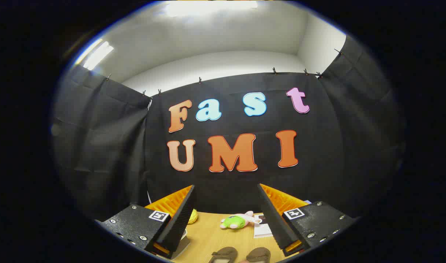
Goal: Open the storage box then place both shoes into the box .Put the left shoe in first, then the right shoe, with the right side of both shoes facing outward in a uniform manner.
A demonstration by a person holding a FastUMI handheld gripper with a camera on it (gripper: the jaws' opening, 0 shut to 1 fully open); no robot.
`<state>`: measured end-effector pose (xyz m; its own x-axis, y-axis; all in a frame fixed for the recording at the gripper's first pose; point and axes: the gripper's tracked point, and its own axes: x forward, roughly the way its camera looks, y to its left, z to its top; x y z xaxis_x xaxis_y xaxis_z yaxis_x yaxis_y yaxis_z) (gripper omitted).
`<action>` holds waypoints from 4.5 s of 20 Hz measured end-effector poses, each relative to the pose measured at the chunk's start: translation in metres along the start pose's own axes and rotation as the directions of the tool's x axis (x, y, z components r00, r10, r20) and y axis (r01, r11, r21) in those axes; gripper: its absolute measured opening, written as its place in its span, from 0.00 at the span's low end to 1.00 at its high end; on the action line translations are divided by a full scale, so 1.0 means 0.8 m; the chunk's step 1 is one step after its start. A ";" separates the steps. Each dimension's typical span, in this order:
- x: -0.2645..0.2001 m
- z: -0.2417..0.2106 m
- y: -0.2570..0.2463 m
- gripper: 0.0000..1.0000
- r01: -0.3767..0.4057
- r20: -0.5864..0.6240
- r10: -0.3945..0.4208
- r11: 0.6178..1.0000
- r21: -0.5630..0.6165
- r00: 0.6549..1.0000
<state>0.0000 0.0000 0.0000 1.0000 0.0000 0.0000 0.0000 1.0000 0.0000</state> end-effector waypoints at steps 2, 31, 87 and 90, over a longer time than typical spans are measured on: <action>0.003 -0.002 0.001 0.98 0.009 0.000 -0.009 1.000 -0.016 1.000; 0.032 -0.157 0.122 0.98 -0.218 -0.307 0.265 0.960 0.177 0.914; 0.048 -0.281 0.268 0.14 -0.171 -0.282 0.757 0.458 0.872 0.589; 0.051 -0.244 0.296 0.15 -0.204 -0.239 0.764 0.434 0.878 0.599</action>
<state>0.0412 0.2365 -0.1953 0.5988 0.7645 -0.2387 -0.2040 0.4338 0.8776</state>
